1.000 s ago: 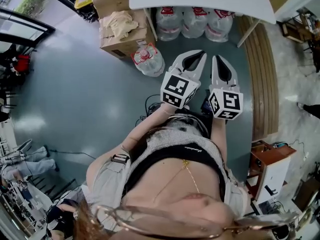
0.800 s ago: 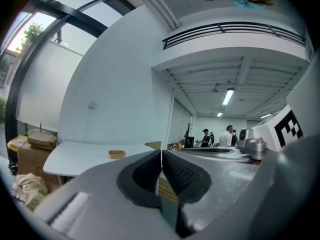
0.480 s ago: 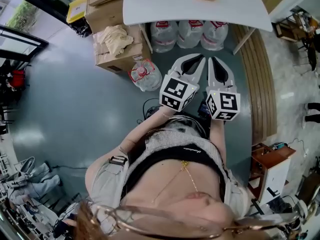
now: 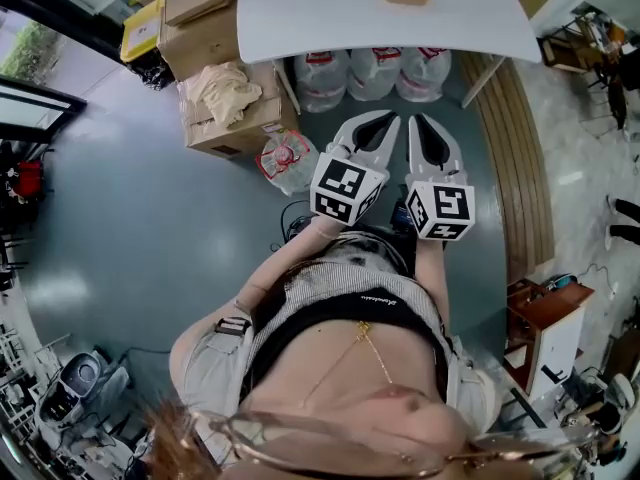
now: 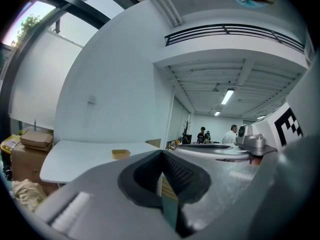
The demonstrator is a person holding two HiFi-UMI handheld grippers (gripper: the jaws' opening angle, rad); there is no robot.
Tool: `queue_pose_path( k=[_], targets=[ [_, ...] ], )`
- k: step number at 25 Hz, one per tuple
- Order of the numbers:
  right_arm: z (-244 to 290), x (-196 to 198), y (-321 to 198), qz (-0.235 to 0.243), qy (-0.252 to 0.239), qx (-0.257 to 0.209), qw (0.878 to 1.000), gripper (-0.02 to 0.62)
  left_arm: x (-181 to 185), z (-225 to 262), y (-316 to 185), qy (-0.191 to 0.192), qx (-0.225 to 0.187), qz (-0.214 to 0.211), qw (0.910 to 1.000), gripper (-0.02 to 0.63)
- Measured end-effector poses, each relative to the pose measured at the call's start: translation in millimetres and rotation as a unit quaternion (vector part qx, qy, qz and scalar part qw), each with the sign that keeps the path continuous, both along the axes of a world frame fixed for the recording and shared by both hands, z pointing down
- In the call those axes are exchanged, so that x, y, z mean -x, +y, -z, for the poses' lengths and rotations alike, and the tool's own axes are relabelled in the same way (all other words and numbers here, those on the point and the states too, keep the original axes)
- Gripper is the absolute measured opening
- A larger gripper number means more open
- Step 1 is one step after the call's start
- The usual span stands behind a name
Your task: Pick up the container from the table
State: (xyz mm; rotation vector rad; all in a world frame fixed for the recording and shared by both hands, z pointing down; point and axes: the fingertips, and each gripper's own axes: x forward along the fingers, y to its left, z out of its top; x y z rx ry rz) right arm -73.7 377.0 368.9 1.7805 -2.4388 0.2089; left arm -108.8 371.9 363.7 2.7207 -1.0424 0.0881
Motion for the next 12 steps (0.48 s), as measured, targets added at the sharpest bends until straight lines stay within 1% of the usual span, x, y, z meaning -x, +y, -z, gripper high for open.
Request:
queue_pose_path(
  k=[2, 5, 12],
  targets=[
    [-3, 7, -4, 0.0, 0.001, 0.002, 1.0, 0.026, 10, -1, -5, 0.003, -0.001, 0.007, 1.0, 0.0],
    [-9, 17, -8, 0.002, 0.01, 0.012, 1.0, 0.026, 22, -1, -11, 0.019, 0.002, 0.014, 0.9997, 0.0],
    [-10, 33, -13, 0.007, 0.029, 0.02, 0.999, 0.026, 31, -6, -14, 0.011, 0.009, 0.003, 0.9999, 0.0]
  ],
)
